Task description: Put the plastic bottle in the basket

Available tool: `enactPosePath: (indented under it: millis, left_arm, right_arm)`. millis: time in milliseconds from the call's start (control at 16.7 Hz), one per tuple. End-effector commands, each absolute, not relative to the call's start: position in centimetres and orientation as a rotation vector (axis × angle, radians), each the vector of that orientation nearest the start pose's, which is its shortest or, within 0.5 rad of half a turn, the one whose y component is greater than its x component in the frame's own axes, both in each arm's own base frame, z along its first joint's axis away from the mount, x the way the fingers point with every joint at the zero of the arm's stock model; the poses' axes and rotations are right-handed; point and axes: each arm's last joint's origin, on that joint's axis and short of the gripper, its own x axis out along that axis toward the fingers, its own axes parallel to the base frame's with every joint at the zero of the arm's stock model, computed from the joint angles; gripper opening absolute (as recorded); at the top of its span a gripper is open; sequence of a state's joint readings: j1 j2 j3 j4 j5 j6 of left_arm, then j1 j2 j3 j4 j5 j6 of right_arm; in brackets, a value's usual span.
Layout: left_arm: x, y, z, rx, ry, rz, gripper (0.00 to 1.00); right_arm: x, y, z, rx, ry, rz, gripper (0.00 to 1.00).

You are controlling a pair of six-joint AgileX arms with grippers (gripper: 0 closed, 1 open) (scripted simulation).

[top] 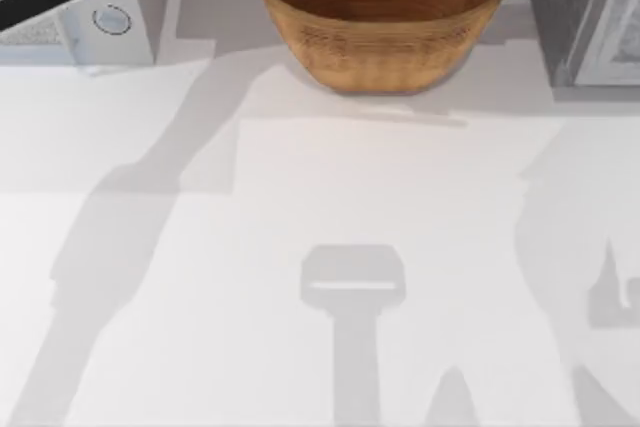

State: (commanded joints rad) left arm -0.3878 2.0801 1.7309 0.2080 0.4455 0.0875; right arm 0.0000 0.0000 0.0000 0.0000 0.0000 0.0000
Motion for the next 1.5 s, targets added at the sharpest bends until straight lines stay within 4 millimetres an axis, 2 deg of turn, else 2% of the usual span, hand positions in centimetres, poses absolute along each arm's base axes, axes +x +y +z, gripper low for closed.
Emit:
enactPosePath:
  millis: [120, 540, 900, 1020, 1260, 1500]
  left_arm:
    - [46.3, -20.9, 28.7, 0.056, 0.101, -0.810, 0.00]
    - [46.6, -21.1, 28.3, 0.056, 0.108, -0.809, 0.00]
    - [49.7, -24.2, 25.5, 0.057, 0.102, -0.814, 0.00]
    - [50.1, -24.8, 25.0, 0.056, 0.101, -0.811, 0.00]
    - [50.1, -24.8, 25.0, 0.056, 0.101, -0.810, 0.00]
    - [50.1, -24.8, 25.0, 0.056, 0.101, -0.810, 0.30]
  right_arm:
    - [10.6, -0.1, 16.0, 0.000, 0.000, 0.000, 1.00]
    - [10.6, -0.1, 16.0, 0.000, 0.000, 0.000, 1.00]
    - [10.6, -0.1, 16.0, 0.000, 0.000, 0.000, 1.00]
    - [10.6, -0.1, 16.0, 0.000, 0.000, 0.000, 1.00]
    - [10.6, -0.1, 16.0, 0.000, 0.000, 0.000, 1.00]
    - [10.6, -0.1, 16.0, 0.000, 0.000, 0.000, 1.00]
